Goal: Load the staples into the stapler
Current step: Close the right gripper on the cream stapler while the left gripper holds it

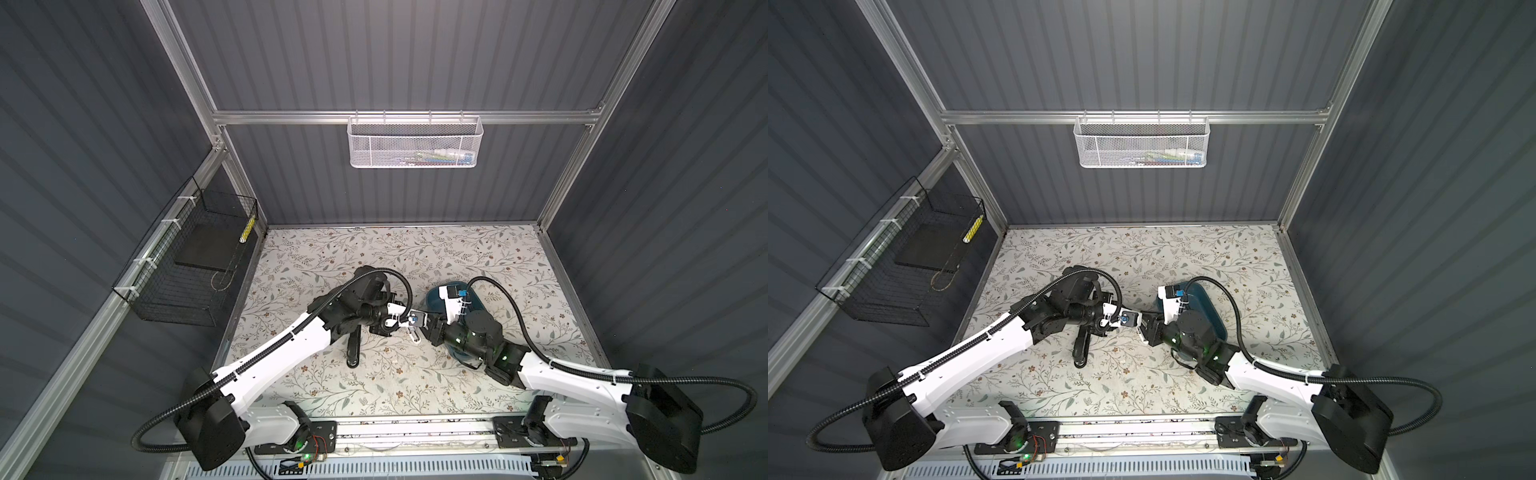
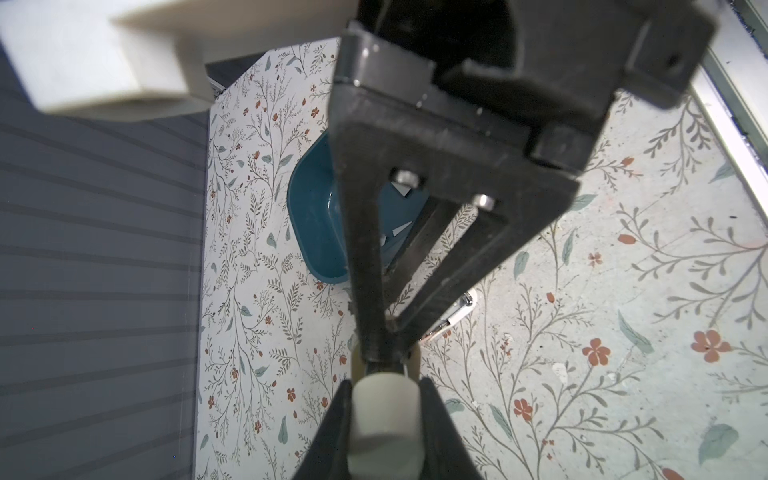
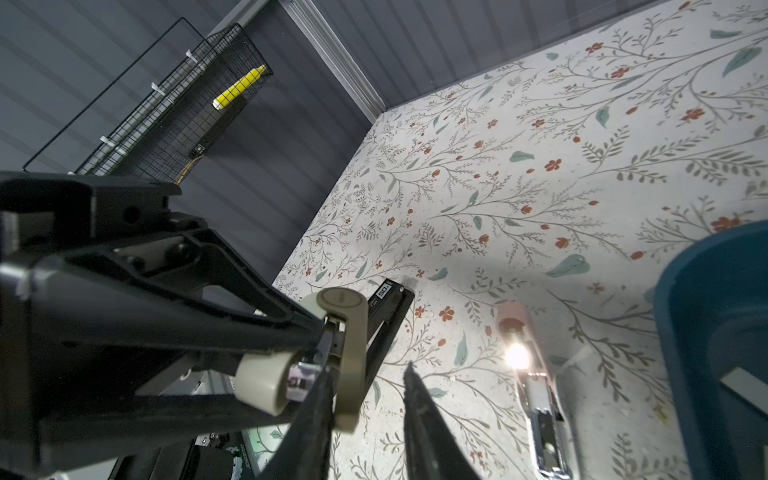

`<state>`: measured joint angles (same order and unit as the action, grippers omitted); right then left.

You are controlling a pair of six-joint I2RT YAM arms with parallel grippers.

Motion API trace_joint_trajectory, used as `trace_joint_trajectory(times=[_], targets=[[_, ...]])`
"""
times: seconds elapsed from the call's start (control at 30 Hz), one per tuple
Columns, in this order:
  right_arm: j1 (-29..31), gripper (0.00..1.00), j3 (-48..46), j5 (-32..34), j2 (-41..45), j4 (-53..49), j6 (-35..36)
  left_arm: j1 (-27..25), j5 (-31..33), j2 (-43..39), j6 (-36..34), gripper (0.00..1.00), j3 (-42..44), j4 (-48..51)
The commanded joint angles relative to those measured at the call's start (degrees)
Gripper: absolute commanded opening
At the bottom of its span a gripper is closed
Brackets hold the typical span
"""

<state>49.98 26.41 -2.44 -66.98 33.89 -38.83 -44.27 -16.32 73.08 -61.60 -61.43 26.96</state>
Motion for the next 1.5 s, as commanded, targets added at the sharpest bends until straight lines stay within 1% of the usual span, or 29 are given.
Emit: trace_joint_trajectory(times=[0.0,0.17,0.37,0.47,0.6,0.7,0.77,0.83,0.87,0.9,0.93,1.0,1.07,1.1,1.17,1.23,1.37,1.47], targets=[[-0.1,0.3,-1.0,1.2,-2.9,-2.6,-0.1,0.1,-10.4,-3.5,1.3,0.0,-1.1,-2.9],[-0.1,0.29,0.0,0.5,-5.4,-1.8,-0.1,1.0,-15.3,-3.8,0.0,0.0,-1.5,-1.2],[-0.1,0.29,0.5,-0.5,-7.3,-0.1,-0.1,3.4,-19.3,-4.3,1.1,0.0,-1.0,-2.3],[-0.1,0.36,-0.1,0.0,-6.5,0.2,0.6,4.1,-19.7,-3.8,1.9,0.0,-1.4,-2.5],[-0.1,0.42,-2.4,4.0,-2.8,-0.5,3.5,5.1,-19.7,-3.1,3.4,0.0,-1.5,-3.4],[-0.1,0.49,-4.5,8.1,0.6,-1.2,8.1,5.8,-19.7,-2.9,4.7,0.0,-1.7,-4.1],[0.0,0.51,-5.9,11.4,2.0,0.0,13.6,6.0,-20.1,-2.7,5.0,0.0,-1.7,-4.1],[0.3,0.54,-7.2,10.5,2.5,2.3,20.3,6.0,-21.2,-2.4,4.3,0.0,-1.8,-3.4],[0.8,0.55,-8.5,9.4,4.7,4.4,24.3,6.0,-21.8,-2.2,3.6,0.0,-1.9,-2.8],[1.6,0.55,-10.2,6.9,5.8,7.8,29.2,6.0,-22.1,-2.1,3.1,0.0,-2.2,-2.2],[2.5,0.57,-11.8,5.3,6.5,10.8,32.4,6.0,-22.8,-1.9,2.6,0.0,-2.2,-1.7],[5.6,0.63,-15.4,3.6,8.3,18.8,40.6,6.0,-24.6,-1.1,1.0,0.0,-2.8,0.1],[7.7,0.65,-16.1,2.0,9.5,20.1,45.6,6.0,-27.5,0.0,-1.5,0.0,-3.8,3.0],[8.8,0.66,-15.6,0.8,9.9,19.3,48.3,6.0,-29.2,0.6,-2.9,0.0,-4.6,4.9],[10.7,0.67,-14.4,-0.2,9.6,17.6,52.0,6.0,-32.3,1.4,-5.5,0.0,-5.7,8.1],[11.9,0.67,-13.4,0.3,8.7,17.8,54.1,6.0,-34.6,1.8,-7.2,0.0,-6.1,10.0],[12.3,0.69,-13.3,1.9,6.8,22.1,55.2,6.0,-37.9,1.9,-10.6,0.0,-5.9,12.3],[12.4,0.69,-11.9,2.8,5.4,21.9,55.2,6.0,-39.6,2.1,-12.5,0.0,-6.0,13.8]])
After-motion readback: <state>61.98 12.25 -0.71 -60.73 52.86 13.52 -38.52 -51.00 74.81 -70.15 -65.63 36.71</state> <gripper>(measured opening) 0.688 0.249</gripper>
